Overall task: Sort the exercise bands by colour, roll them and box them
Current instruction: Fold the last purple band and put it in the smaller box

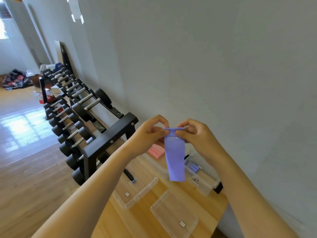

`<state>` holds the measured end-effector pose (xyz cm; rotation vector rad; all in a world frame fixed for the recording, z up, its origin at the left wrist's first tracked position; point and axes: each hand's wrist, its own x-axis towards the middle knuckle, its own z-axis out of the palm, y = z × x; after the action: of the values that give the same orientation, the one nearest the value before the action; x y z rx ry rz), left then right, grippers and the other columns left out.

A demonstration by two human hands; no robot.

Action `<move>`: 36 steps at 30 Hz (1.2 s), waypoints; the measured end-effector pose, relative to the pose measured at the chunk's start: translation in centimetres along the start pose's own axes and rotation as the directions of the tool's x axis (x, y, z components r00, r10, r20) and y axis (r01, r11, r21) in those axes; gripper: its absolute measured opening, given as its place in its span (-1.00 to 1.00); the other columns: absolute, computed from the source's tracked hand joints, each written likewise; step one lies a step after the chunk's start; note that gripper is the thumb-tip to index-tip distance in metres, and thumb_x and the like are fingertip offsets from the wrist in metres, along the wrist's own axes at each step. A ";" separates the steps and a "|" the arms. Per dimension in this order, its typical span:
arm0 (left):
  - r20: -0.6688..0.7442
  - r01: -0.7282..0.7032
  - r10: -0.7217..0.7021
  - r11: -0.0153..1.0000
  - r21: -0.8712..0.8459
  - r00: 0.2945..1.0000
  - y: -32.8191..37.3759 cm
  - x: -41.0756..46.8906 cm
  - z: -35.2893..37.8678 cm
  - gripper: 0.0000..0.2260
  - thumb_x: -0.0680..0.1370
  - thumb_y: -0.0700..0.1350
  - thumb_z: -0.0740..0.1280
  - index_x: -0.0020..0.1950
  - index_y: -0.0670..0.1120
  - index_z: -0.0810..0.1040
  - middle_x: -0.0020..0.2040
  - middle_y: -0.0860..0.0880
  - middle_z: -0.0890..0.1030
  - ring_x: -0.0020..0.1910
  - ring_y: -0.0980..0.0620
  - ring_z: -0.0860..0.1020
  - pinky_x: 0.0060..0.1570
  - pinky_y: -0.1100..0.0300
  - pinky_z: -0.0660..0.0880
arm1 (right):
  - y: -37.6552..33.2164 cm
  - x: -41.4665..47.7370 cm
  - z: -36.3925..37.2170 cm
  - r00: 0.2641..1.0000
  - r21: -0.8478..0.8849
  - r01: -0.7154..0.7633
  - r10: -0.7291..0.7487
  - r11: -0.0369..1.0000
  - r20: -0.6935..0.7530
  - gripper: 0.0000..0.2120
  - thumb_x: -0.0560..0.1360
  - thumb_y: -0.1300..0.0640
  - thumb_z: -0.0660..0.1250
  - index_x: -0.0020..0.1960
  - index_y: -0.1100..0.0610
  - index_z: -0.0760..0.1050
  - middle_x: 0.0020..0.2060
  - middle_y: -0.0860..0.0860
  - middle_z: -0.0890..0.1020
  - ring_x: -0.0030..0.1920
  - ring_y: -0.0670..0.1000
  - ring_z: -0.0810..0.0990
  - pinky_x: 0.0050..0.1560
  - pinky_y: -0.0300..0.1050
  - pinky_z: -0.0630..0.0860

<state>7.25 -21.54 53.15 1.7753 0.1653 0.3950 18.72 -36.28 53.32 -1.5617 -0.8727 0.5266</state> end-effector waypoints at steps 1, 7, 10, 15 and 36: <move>0.013 0.002 -0.003 1.000 0.002 1.000 0.2 0.0 0.0 -0.98 0.62 -0.28 0.24 0.00 -0.18 0.44 -0.11 -0.41 0.61 -0.28 -0.10 0.63 -0.24 0.12 0.61 | -0.1 -0.2 -0.1 0.999 0.002 -0.007 0.007 1.000 0.033 -0.94 0.55 0.26 0.33 -0.08 0.14 0.51 -0.32 0.02 0.68 -0.28 -0.02 0.63 -0.19 -0.19 0.58; 0.028 0.012 -0.009 0.997 -0.082 1.000 1.3 0.7 0.7 -0.98 0.60 -0.25 0.28 -0.01 -0.14 0.48 -0.18 -0.47 0.52 -0.39 -0.11 0.51 -0.37 0.19 0.53 | -0.5 -0.5 -2.1 0.996 0.124 0.033 -0.043 0.992 0.084 -0.96 0.57 0.26 0.31 -0.05 0.15 0.50 -0.19 0.21 0.69 -0.26 0.09 0.65 -0.22 -0.12 0.58; 0.068 0.043 -0.025 0.958 -0.285 0.997 1.4 1.0 1.8 -0.97 0.53 -0.15 0.37 -0.05 -0.07 0.57 -0.12 -0.30 0.52 -0.30 -0.08 0.51 -0.26 0.19 0.57 | -0.5 -0.6 -3.4 0.989 0.358 -0.013 -0.041 0.934 0.143 -0.94 0.51 0.25 0.33 -0.07 0.13 0.56 -0.14 0.20 0.69 -0.17 0.08 0.66 -0.14 -0.18 0.58; 0.060 0.071 -0.047 0.862 -0.501 0.997 1.1 1.7 4.1 -0.90 0.51 -0.22 0.33 -0.15 -0.09 0.62 -0.19 -0.12 0.62 -0.28 0.01 0.59 -0.26 0.23 0.58 | 0.3 0.1 -5.3 0.976 0.499 -0.080 -0.033 0.863 0.213 -0.88 0.47 0.28 0.36 -0.15 0.11 0.63 -0.14 0.16 0.63 -0.15 0.06 0.61 -0.16 -0.21 0.57; -0.182 -0.111 0.117 0.993 0.046 0.976 0.9 2.9 8.5 -0.92 0.55 -0.36 0.34 -0.06 -0.26 0.63 -0.18 -0.16 0.65 -0.25 -0.05 0.58 -0.15 0.13 0.56 | 1.5 -0.9 -8.9 0.998 0.050 0.053 -0.055 0.997 0.023 -0.82 0.50 0.23 0.41 0.07 0.06 0.58 -0.12 0.01 0.72 -0.09 -0.09 0.68 -0.08 -0.31 0.54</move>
<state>12.87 -28.65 52.86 1.7867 0.2029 0.6445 25.25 -42.59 53.42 -1.4854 -0.9114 0.5257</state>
